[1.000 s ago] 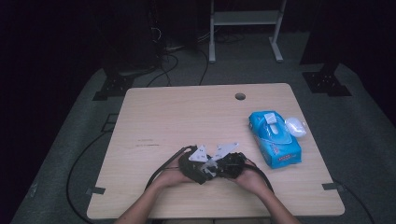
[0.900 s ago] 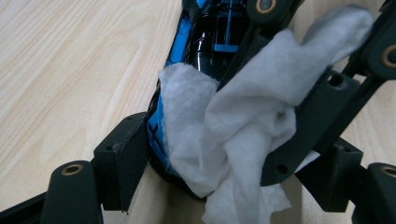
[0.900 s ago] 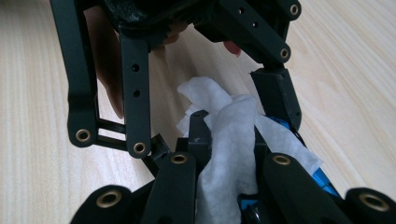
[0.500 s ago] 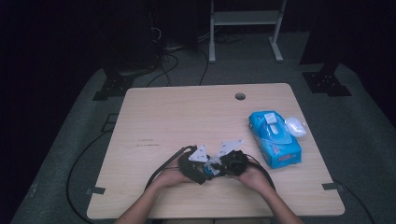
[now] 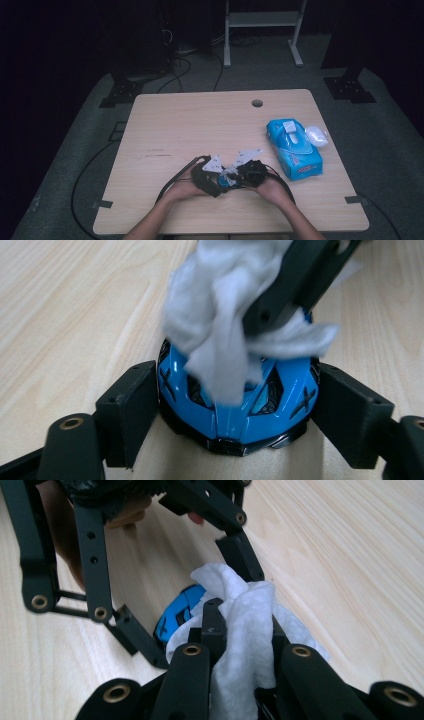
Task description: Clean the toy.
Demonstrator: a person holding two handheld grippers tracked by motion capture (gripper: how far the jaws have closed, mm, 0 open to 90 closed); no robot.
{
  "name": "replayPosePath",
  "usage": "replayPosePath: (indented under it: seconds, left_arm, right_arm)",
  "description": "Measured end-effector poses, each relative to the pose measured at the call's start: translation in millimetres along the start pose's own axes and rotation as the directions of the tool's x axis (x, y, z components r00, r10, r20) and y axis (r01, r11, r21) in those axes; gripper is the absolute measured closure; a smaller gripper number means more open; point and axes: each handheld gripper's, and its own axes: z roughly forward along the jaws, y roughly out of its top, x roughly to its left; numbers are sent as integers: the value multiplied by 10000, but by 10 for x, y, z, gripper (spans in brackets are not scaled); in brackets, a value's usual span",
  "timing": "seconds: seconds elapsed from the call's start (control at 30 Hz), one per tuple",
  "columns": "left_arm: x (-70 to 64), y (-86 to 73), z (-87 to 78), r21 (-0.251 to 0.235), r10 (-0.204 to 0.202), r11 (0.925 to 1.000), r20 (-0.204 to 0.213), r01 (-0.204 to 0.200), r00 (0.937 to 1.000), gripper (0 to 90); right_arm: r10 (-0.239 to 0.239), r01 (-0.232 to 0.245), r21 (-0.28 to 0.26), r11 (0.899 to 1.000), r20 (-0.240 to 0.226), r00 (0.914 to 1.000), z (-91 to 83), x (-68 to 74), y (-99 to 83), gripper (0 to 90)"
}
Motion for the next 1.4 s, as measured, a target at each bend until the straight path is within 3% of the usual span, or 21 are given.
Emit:
replayPosePath:
  seconds: [0.17, 0.33, 0.6, 0.67, 0.73, 0.87, 1.07, 1.4]
  left_arm:
    - [-3, -2, -3, -35, 11, 10000, 15, -11, 10000, 233]
    - [-2, 5, -1, 21, 28, 10000, 39, -28, 10000, 233]
    - [-2, 1, -2, 3, -41, 10000, 53, 41, 10000, 234]
    - [-1, 1, -1, 0, -19, 10000, 46, 19, 10000, 234]
    - [6, 0, -1, 17, -18, 10000, 99, 18, 9999, 234]
    - [4, 0, 0, 1, -39, 10000, 105, 39, 9999, 234]
    - [7, -1, -1, 23, -15, 10000, 114, 15, 9999, 234]
    - [5, 1, -1, 31, -38, 10000, 103, 38, 9999, 234]
  right_arm:
    - [-248, 247, 120, 9996, 96, 9996, 113, 6, 80, 794]
    - [365, -370, 101, 9993, 477, 9982, 32, -130, 33, 794]
    - [-483, 469, 298, 9985, 463, 9978, 151, -8, 113, 794]
    - [-278, 258, 271, 9993, 765, 9967, 119, -48, 87, 794]
    - [201, -211, 126, 9997, 746, 9970, 94, -89, 56, 794]
    - [211, -225, 183, 9996, 718, 9972, 107, -69, 71, 788]
    - [481, -484, 24, 9988, 681, 9965, 6, -118, 36, 648]
    - [35, 8, -334, 9994, 1274, 9918, -177, -37, 38, 583]
